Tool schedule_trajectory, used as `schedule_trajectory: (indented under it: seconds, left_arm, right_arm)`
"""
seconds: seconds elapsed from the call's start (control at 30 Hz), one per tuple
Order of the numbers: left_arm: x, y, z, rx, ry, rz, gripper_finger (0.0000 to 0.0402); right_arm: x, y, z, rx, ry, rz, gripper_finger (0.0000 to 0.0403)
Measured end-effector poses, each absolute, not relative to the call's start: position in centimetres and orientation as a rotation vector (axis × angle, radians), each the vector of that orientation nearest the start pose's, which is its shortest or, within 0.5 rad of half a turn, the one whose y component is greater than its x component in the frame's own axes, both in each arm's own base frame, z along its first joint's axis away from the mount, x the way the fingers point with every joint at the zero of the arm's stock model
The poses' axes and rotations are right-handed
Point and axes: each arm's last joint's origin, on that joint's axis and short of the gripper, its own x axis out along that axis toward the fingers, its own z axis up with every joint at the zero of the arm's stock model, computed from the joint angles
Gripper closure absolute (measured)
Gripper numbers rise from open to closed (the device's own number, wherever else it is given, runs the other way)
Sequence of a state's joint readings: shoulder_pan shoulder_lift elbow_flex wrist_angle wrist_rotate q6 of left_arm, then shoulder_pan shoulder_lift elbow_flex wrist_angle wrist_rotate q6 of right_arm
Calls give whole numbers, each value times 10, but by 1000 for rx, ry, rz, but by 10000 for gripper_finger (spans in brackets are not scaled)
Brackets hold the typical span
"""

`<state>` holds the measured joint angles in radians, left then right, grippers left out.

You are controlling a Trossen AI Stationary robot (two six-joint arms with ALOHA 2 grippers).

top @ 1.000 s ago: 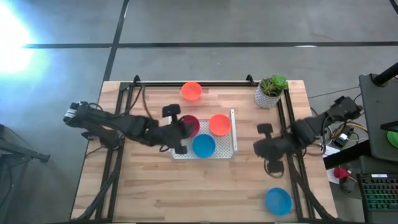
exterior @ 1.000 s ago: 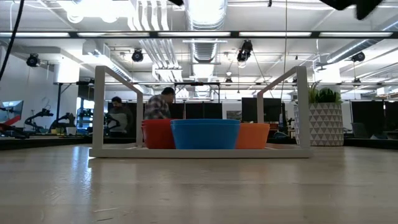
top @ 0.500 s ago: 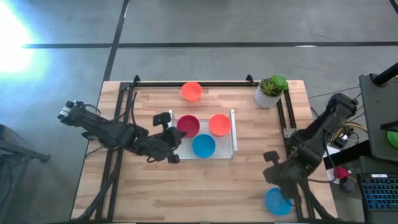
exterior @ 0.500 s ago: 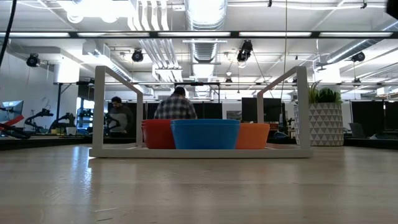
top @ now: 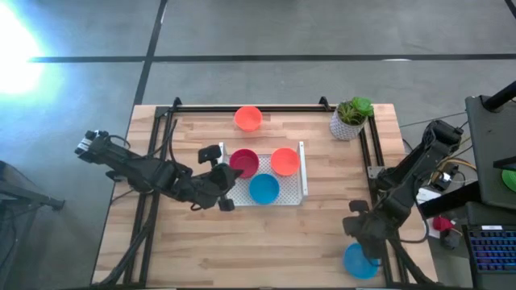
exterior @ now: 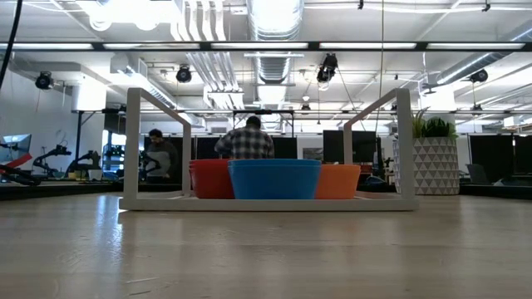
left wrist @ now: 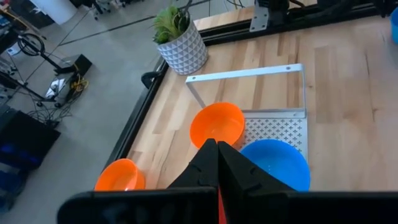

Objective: Pick & Place Mini bowls
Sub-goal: Stack the blue bowl on top of the blue bowls on the shelf

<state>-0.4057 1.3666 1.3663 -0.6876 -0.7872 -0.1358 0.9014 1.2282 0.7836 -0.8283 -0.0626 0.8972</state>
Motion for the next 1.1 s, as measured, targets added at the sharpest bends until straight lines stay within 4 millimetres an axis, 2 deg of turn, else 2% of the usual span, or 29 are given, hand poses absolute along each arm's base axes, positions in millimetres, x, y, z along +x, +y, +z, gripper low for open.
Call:
schedule_trajectory:
  seconds: [0.3,0.53,0.9,1.0,1.1]
  left_arm:
    - [265,-91,366,239,537,418,401]
    - [265,-92,365,225,535,426,402]
    - [265,-92,365,226,534,426,402]
    - [265,-92,365,226,534,426,402]
    - [265,-92,365,226,534,426,402]
  right_arm:
    - [129,170,207,184,1379,317,325]
    - [132,177,190,56,1423,349,300]
    - [141,193,153,-31,1530,345,324]
    - [143,196,146,-34,1564,345,342]
    - [144,197,141,-48,1582,334,377]
